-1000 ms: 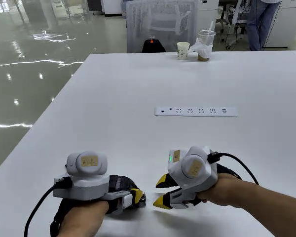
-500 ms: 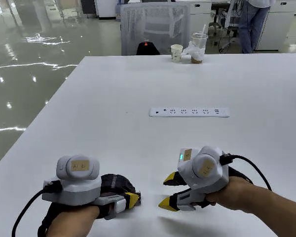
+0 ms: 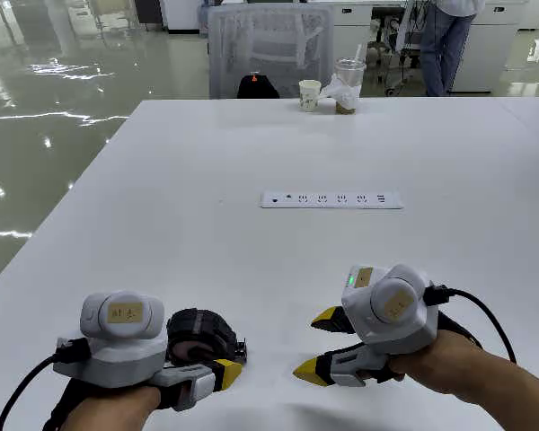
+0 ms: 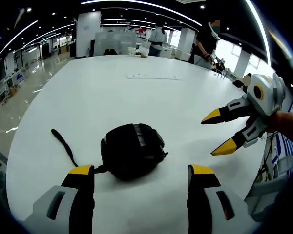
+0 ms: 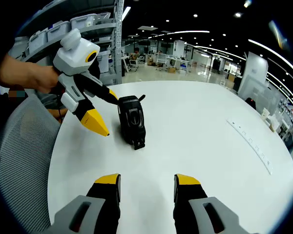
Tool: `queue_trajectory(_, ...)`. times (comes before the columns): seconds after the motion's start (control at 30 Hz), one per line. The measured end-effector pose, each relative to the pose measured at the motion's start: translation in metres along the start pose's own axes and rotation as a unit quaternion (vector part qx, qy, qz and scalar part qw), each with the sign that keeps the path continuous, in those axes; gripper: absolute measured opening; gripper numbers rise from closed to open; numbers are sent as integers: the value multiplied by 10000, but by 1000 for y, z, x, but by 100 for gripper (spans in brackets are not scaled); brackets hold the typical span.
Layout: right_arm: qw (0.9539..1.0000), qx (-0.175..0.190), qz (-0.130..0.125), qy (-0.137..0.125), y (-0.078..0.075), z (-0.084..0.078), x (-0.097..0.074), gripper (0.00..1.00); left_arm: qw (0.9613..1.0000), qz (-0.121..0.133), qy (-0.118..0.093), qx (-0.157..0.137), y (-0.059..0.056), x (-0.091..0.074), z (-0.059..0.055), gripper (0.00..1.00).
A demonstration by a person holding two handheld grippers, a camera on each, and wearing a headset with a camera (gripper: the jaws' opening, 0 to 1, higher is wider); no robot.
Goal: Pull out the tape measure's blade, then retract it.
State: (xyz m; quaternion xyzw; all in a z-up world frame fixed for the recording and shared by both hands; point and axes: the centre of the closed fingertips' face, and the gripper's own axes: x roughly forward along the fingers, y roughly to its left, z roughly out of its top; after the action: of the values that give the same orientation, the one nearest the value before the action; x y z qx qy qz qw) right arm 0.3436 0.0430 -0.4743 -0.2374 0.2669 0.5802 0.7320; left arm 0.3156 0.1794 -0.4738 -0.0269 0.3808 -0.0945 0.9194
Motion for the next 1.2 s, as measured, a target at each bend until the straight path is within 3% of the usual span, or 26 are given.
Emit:
queue_trajectory(0.33,9988,355,-306,-121,8,-8,-18,47,9991,-275,-163,294,-11,-13,-5,76)
queue_trajectory(0.63,9964,633,-515,-225,18,-14,-30,57,9976,-393,-295,495,-15,-24,-8,78)
queue_trajectory(1.2,9880,1097,-1014,-402,41,-32,-57,79,9934,-584,-545,818,-25,-48,-20,84)
